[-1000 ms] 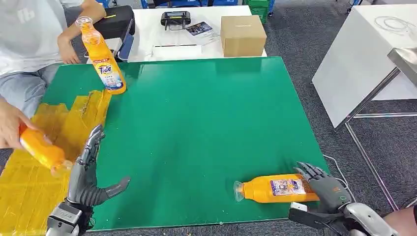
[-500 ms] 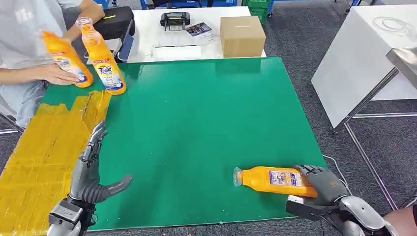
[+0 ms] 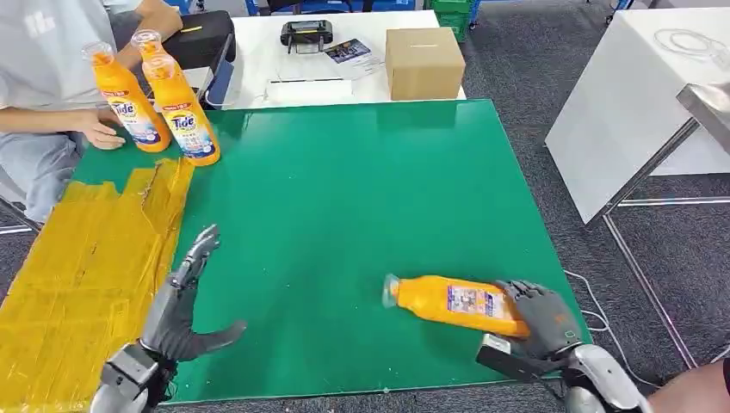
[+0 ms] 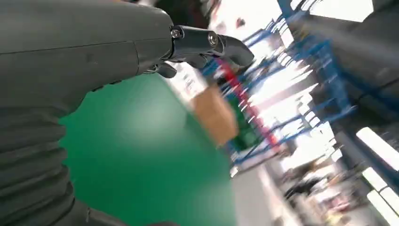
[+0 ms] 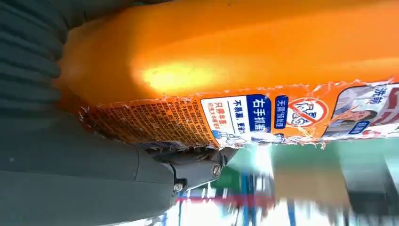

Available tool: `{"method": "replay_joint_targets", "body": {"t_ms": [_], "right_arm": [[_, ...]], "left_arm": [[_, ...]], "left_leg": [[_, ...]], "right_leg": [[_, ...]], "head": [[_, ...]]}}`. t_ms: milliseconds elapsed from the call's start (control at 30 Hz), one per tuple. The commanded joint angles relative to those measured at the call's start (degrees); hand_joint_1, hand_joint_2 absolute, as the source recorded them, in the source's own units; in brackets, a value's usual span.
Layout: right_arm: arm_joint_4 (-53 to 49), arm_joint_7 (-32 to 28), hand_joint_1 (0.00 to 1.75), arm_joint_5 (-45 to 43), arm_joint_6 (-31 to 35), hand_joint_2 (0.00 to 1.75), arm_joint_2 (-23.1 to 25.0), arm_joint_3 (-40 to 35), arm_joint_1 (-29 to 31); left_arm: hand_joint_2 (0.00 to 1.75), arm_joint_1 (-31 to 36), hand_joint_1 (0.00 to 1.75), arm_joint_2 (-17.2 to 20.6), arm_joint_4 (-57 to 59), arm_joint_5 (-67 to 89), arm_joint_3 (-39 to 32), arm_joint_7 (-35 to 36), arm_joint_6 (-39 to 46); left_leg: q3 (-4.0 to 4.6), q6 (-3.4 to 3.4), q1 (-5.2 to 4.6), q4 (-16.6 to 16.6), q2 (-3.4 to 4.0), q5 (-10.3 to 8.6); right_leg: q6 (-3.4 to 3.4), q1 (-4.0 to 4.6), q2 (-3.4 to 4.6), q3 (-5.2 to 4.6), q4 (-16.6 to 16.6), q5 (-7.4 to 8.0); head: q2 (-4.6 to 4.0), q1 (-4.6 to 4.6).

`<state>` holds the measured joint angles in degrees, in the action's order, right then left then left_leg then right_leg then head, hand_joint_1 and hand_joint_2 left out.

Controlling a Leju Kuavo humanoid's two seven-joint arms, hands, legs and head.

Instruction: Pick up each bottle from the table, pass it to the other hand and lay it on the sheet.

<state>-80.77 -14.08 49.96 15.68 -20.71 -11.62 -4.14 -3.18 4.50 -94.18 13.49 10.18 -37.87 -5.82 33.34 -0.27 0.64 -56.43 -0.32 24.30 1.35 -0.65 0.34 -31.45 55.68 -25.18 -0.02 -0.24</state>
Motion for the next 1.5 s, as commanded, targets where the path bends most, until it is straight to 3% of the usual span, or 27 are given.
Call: {"method": "replay_joint_targets", "body": {"t_ms": [33,200,400,467,567,767,1167,1500], "right_arm": [[-8.0,-3.5,1.71,-6.1,7.4,1.75,18.0,7.3,1.2],[-9.3,-7.8,1.68,-10.6,10.5,1.75,21.1,7.2,1.4],[-10.2,-9.4,1.73,-12.7,11.0,1.75,22.7,5.1,1.1],[-9.4,-8.9,1.66,-12.7,11.6,1.75,22.6,3.8,1.5],[-5.2,-9.3,1.66,-14.3,7.9,1.75,24.2,1.0,3.8],[-1.2,-9.5,1.68,-14.6,6.3,1.75,25.2,-0.9,5.6],[23.1,-10.2,1.69,-17.5,0.5,1.75,33.0,-9.6,15.2],[27.3,-10.5,1.62,-18.3,0.0,1.75,33.0,-11.3,16.7]], "left_arm": [[1.75,6.9,0.0,-7.0,15.2,1.3,1.0,6.3,-4.9],[1.75,9.7,0.0,-7.0,19.1,-4.5,5.0,9.8,-8.1],[1.75,11.2,0.0,-7.1,21.3,-8.5,5.3,11.9,-9.0],[1.75,11.6,0.0,-7.4,22.0,-8.7,4.8,12.0,-9.7],[1.75,13.2,0.0,-7.6,23.3,-12.1,4.5,12.9,-10.5],[1.75,13.6,0.0,-7.5,22.2,-13.8,4.4,13.0,-11.0],[1.75,17.0,0.0,-8.4,19.9,-18.3,6.9,13.9,-13.5],[1.75,16.7,0.0,-7.9,19.8,-18.2,9.3,13.0,-14.7]], "left_leg": [[-0.11,0.01,0.02,0.1,-0.09,-0.03],[-0.2,0.04,0.04,0.0,-0.09,0.06],[-0.02,0.0,-0.04,0.0,-0.05,-0.01],[-0.06,0.01,-0.03,0.0,-0.06,0.01],[-0.04,0.01,-0.02,0.0,-0.01,0.0],[-0.15,0.02,0.03,0.0,0.08,0.04],[-0.07,-0.02,0.06,0.0,0.11,0.0],[-0.01,0.01,0.01,0.0,0.02,-0.01]], "right_leg": [[-0.05,0.02,-0.13,0.16,-0.1,-0.02],[-0.04,0.05,-0.16,0.32,-0.1,-0.09],[-0.04,-0.03,-0.07,0.1,0.0,-0.03],[-0.05,-0.01,-0.09,0.14,0.0,-0.04],[-0.04,-0.01,-0.04,0.11,0.0,-0.02],[-0.06,0.05,0.03,0.22,-0.1,-0.02],[-0.06,0.09,0.07,0.14,0.0,0.0],[-0.03,0.04,-0.01,0.11,0.0,-0.02]], "head": [[0.0,0.04],[0.0,0.02],[0.0,0.02],[0.0,0.02],[0.0,0.04],[0.0,0.02],[0.0,0.04],[0.0,0.04]]}}
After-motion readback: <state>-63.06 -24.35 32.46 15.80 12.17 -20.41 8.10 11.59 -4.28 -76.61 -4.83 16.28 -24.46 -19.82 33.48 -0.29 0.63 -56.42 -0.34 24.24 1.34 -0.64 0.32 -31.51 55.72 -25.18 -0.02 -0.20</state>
